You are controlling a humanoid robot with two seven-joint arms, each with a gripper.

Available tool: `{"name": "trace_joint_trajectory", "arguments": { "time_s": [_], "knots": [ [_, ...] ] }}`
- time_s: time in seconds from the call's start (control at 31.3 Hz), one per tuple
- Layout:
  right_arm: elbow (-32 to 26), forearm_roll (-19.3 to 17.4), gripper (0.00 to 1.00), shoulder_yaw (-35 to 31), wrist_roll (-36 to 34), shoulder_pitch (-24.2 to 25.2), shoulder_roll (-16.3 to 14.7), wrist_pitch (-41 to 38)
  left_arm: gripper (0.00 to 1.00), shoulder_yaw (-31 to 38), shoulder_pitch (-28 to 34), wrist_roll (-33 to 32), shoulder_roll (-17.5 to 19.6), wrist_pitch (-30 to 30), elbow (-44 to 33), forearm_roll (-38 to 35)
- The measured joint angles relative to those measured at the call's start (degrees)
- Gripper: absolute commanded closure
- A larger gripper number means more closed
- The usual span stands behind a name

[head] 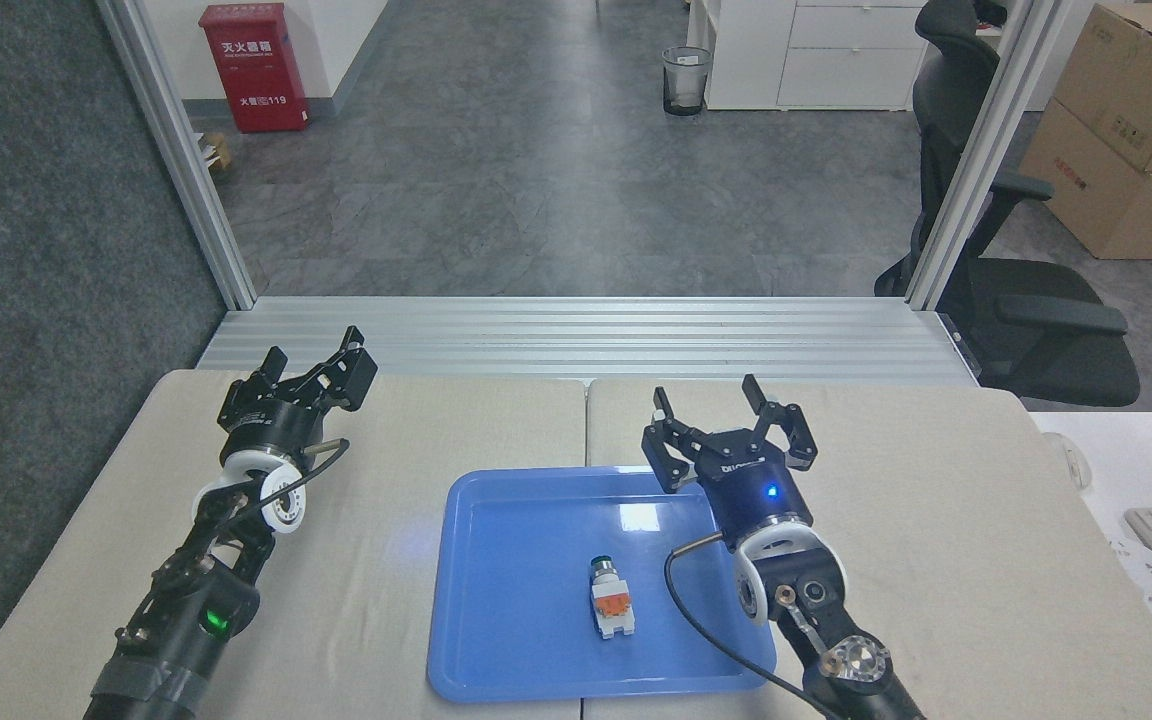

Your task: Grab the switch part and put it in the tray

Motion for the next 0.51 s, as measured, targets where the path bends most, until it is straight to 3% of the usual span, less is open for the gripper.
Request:
{"name": "trace_joint_trajectory", "arguments": {
  "time_s": [0.51],
  "knots": [
    [4.9,-4.3,0.00,-8.4,-4.9,-1.0,-9.4,-4.9,0.00,0.0,0.0,0.0,0.0,0.0,0.0,0.0]
  ]
}}
